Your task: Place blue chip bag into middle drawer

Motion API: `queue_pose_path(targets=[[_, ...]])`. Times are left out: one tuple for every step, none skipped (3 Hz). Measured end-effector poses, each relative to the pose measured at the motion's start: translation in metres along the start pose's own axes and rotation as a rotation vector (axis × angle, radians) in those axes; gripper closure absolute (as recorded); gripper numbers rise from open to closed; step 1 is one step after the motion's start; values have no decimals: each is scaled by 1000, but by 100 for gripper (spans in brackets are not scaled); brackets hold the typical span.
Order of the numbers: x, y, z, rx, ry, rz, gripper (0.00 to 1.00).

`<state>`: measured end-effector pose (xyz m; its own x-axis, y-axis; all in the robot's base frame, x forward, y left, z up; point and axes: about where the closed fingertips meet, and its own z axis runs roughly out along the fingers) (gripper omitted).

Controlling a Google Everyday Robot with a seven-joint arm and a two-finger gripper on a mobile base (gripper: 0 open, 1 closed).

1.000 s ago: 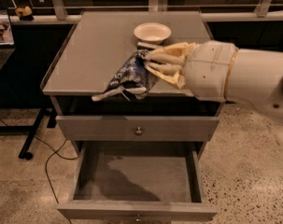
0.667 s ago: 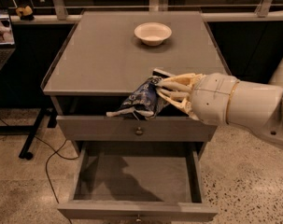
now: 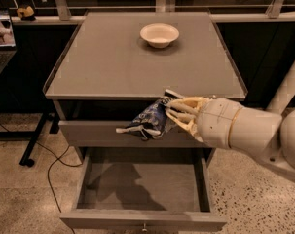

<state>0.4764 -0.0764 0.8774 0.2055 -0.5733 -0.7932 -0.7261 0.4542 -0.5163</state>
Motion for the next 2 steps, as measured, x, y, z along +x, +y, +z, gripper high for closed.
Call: queue_pose_path(targets=[[47,23,7,36,26,60,100],[95,48,13,42,61,129,100]])
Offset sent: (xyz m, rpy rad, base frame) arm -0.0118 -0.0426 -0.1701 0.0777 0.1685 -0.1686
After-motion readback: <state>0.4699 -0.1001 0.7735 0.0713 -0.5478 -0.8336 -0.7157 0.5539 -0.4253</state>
